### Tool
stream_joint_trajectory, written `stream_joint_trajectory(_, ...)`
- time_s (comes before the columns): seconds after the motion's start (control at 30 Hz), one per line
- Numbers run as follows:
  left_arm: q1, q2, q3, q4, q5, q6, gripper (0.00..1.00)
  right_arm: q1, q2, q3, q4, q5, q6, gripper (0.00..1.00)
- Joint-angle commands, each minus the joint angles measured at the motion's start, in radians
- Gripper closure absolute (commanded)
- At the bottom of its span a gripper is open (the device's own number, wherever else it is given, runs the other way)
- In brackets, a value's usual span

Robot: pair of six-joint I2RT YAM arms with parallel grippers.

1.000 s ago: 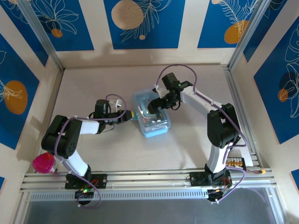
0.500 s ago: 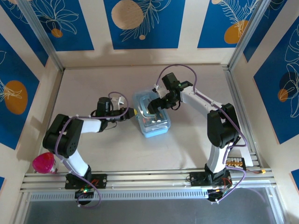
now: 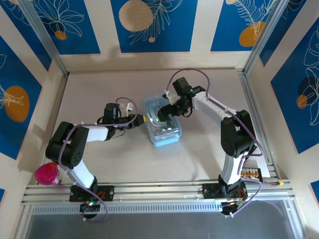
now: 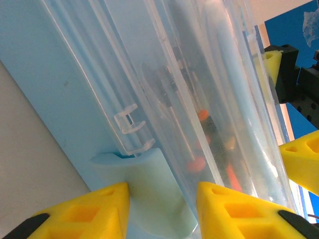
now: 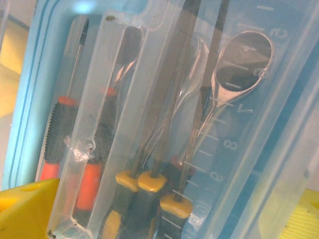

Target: Pack the tool kit

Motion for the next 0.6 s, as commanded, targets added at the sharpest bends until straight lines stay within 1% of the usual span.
stream_joint_trajectory(0.0,-0.012,-0.032,0.037,-0.005,0.023,0.015,0.60,0.050,0.123,-0.075,-0.151,-0.134,-0.024,0.04)
stream_joint_trajectory(0.2,-0.015,-0.027,0.032,-0.006,0.026,0.013,0.60,0.050,0.122,-0.081,-0.147,-0.134,-0.024,0.04)
stream_joint_trajectory(0.27,-0.017,-0.023,0.028,-0.032,0.025,0.021,0.60,0.050,0.122,-0.082,-0.146,-0.134,-0.024,0.04)
stream_joint_trajectory(0.43,-0.021,-0.035,0.043,-0.188,-0.008,0.096,0.60,0.050,0.122,-0.085,-0.143,-0.135,-0.023,0.04)
stream_joint_trajectory(0.57,-0.020,-0.049,0.076,-0.365,-0.051,0.178,0.60,0.049,0.122,-0.087,-0.141,-0.135,-0.023,0.04)
